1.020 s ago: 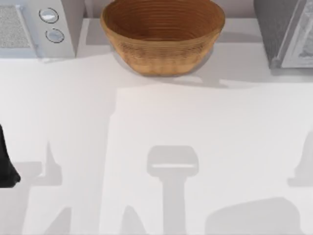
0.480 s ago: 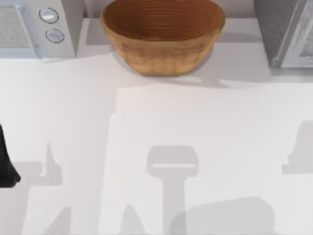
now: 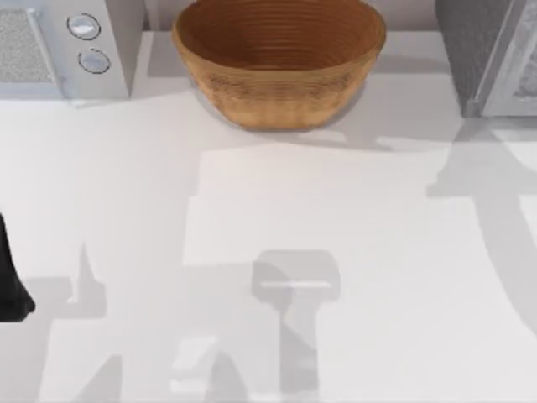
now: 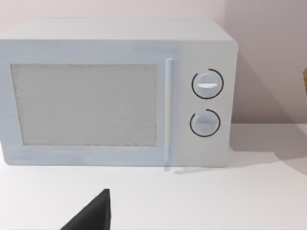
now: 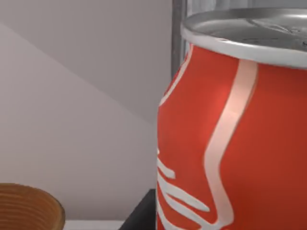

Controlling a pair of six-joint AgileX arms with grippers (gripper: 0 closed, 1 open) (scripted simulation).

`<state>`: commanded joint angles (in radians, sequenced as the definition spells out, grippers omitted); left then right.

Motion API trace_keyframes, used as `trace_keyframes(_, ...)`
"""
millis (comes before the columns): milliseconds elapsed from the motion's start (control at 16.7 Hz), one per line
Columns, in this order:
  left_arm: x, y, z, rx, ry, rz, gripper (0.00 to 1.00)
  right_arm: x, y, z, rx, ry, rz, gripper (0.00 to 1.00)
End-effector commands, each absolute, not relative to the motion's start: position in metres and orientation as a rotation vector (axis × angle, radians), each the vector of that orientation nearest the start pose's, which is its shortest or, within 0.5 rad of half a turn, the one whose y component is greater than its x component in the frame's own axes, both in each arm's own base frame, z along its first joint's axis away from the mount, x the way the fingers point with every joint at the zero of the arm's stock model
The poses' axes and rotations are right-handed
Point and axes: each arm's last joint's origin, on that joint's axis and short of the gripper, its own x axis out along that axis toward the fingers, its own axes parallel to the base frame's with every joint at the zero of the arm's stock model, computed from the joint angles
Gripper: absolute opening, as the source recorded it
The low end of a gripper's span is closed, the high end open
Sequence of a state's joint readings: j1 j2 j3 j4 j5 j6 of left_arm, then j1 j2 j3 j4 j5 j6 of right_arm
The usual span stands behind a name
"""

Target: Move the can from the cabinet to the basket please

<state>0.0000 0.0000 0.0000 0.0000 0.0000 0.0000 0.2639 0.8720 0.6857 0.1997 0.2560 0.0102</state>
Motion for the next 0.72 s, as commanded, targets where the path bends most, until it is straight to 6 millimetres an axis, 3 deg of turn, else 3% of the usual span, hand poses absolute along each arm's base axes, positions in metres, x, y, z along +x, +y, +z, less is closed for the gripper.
trace_keyframes(180,0.106,-0.001,0.16,0.0,0.0,0.0,1.0,0.257,0.084,0.34,0.001,-0.015,0.012,0.0)
trace_keyframes(360,0.106,-0.001,0.16,0.0,0.0,0.0,1.0,0.314,0.132,0.343,0.001,-0.012,0.01,0.0)
trace_keyframes(540,0.106,-0.001,0.16,0.0,0.0,0.0,1.0,0.362,0.185,0.328,0.002,-0.009,0.008,0.0)
trace_keyframes(720,0.106,-0.001,0.16,0.0,0.0,0.0,1.0,0.396,0.236,0.3,0.002,-0.006,0.006,0.0)
